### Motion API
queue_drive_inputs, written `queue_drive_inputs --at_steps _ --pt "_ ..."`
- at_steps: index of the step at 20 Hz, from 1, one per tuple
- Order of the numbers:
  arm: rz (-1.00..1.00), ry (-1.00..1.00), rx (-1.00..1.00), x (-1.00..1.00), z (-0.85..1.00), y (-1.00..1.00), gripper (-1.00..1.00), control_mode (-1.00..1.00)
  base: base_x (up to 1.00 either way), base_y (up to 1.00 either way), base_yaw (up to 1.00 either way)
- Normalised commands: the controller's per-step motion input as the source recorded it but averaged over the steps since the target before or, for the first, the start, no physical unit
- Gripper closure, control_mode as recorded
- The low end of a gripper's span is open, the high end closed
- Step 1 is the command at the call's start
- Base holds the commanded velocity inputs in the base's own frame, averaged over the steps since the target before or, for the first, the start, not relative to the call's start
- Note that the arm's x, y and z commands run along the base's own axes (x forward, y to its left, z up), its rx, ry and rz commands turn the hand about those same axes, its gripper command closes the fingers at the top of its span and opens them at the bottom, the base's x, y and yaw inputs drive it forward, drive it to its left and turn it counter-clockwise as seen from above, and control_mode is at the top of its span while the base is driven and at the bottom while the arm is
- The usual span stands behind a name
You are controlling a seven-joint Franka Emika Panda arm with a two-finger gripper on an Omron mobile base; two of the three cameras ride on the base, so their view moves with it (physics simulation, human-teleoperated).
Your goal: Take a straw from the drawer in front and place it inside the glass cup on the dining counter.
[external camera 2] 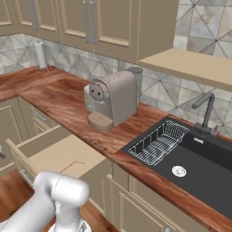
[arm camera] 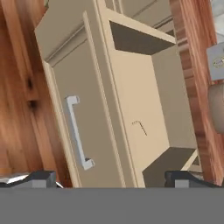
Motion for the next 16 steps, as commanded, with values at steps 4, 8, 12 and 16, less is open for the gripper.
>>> queue_drive_inputs --at_steps 4,8,12,16 --pt "-0.06 0.05 0.28 0.03 0.91 -0.46 -1.0 -1.0 0.0 0.0 0.0" --pt "-0.06 0.02 0.22 0.17 0.6 -0.55 -1.0 -1.0 0.0 0.0 0.0" --pt "-0.01 0.0 0.11 0.35 0.27 -0.54 -1.0 -1.0 0.0 0.0 0.0" --pt "-0.01 0.0 0.06 0.35 0.11 -0.51 -1.0 -1.0 0.0 0.0 0.0"
